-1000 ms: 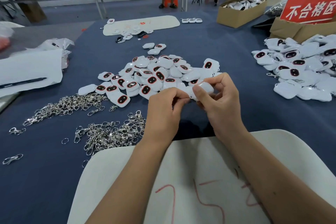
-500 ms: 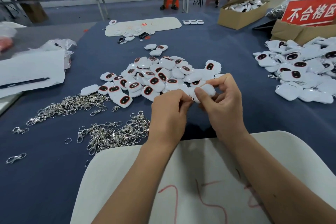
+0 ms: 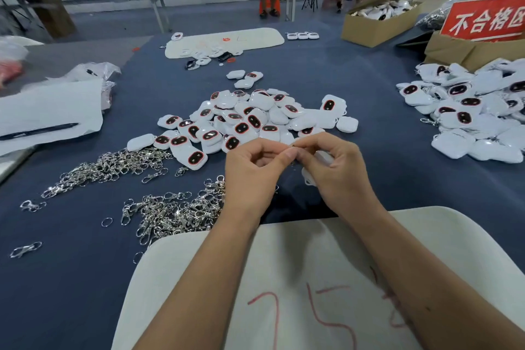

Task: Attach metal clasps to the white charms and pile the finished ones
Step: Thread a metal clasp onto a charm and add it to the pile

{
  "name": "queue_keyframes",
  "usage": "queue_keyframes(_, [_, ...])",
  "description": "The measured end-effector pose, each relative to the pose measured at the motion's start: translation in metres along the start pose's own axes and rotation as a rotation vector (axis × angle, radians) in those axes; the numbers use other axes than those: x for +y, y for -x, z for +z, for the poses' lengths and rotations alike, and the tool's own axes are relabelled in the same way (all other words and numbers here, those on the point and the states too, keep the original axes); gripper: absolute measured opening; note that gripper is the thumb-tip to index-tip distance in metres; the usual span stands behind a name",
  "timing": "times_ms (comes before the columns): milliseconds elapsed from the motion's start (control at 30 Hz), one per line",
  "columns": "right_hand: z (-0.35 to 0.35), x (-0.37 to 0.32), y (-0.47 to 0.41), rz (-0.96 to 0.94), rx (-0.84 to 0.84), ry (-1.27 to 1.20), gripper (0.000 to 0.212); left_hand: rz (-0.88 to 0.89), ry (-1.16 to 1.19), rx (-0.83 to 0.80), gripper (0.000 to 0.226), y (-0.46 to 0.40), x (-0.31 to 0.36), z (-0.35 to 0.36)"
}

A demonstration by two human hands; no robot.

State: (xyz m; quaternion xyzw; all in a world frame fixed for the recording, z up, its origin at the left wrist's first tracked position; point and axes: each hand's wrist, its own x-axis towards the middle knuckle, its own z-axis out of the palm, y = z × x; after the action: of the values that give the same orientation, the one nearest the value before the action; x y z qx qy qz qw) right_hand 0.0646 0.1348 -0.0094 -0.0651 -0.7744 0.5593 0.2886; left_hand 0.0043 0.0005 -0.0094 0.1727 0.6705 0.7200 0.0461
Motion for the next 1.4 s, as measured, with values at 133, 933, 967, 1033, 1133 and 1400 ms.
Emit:
queue_keyframes(133, [-0.003, 0.000, -0.002, -0.005, -0.029, -0.028, 0.011, -0.019, 0.018, -0.063, 0.004, 0.000, -0.003, 0.000])
queue_keyframes(933, [-0.002, -0.008, 0.002, -0.077, -0.082, -0.019, 0.016, 0.151, -0.195, -0.042, 0.014, 0.007, 0.006, 0.008])
queue_keyframes(967, [-0.002, -0.007, 0.002, -0.094, -0.077, 0.007, 0.016, 0.177, -0.241, -0.020, 0.015, 0.007, 0.005, 0.008])
queue_keyframes(1033, [0.000, -0.006, 0.002, -0.138, -0.056, 0.061, 0.014, 0.206, -0.298, -0.003, 0.017, 0.006, 0.006, 0.008])
queue_keyframes(1133, [0.001, -0.003, 0.002, -0.215, -0.012, 0.109, 0.012, 0.209, -0.300, -0.012, 0.018, 0.006, 0.006, 0.009])
queue_keyframes(1400, [0.002, -0.001, 0.001, -0.162, -0.042, 0.043, 0.012, 0.271, -0.348, 0.021, 0.016, 0.006, 0.007, 0.011])
